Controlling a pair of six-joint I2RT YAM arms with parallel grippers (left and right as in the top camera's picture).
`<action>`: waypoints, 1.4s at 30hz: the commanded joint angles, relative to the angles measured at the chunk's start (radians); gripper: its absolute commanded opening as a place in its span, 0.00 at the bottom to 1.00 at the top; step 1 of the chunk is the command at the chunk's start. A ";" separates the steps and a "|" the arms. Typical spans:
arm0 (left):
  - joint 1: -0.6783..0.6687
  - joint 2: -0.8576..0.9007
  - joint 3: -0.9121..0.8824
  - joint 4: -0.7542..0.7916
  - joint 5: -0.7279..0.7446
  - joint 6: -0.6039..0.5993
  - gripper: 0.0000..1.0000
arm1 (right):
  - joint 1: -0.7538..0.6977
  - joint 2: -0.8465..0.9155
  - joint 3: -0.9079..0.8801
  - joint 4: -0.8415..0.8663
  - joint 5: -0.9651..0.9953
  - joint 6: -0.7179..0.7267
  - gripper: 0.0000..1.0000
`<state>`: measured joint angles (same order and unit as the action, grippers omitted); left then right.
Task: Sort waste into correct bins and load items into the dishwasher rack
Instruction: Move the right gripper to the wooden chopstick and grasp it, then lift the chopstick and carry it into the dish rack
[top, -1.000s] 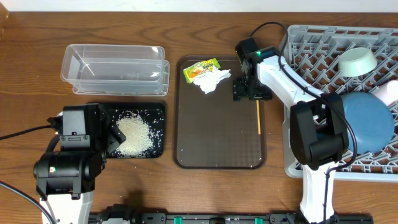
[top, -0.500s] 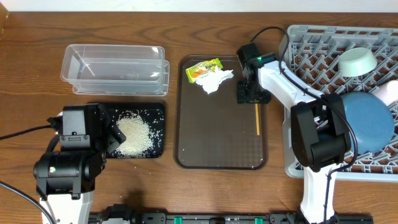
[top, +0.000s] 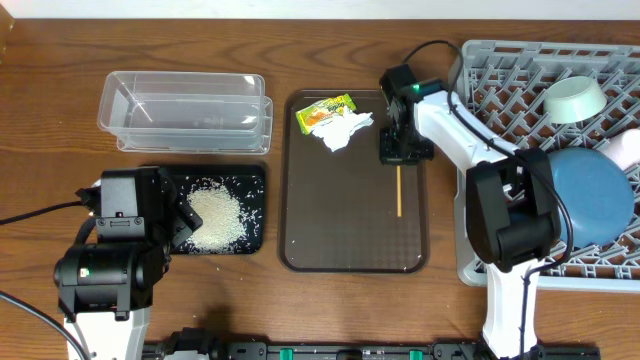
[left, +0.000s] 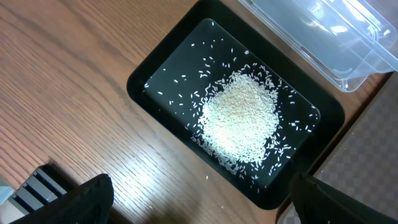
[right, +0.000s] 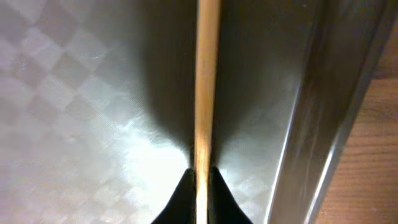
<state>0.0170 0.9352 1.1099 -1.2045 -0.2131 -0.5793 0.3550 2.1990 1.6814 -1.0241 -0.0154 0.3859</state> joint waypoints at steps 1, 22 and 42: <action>0.004 0.000 0.013 -0.003 -0.013 0.001 0.93 | -0.010 0.005 0.092 -0.031 -0.019 0.002 0.01; 0.004 0.000 0.013 -0.003 -0.012 0.001 0.93 | -0.375 0.005 0.628 -0.401 -0.034 -0.394 0.01; 0.004 0.000 0.013 -0.003 -0.012 0.002 0.93 | -0.414 0.006 0.607 -0.405 -0.121 -0.393 0.60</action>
<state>0.0170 0.9348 1.1099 -1.2045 -0.2131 -0.5793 -0.0803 2.2024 2.2936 -1.4242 -0.1242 -0.0307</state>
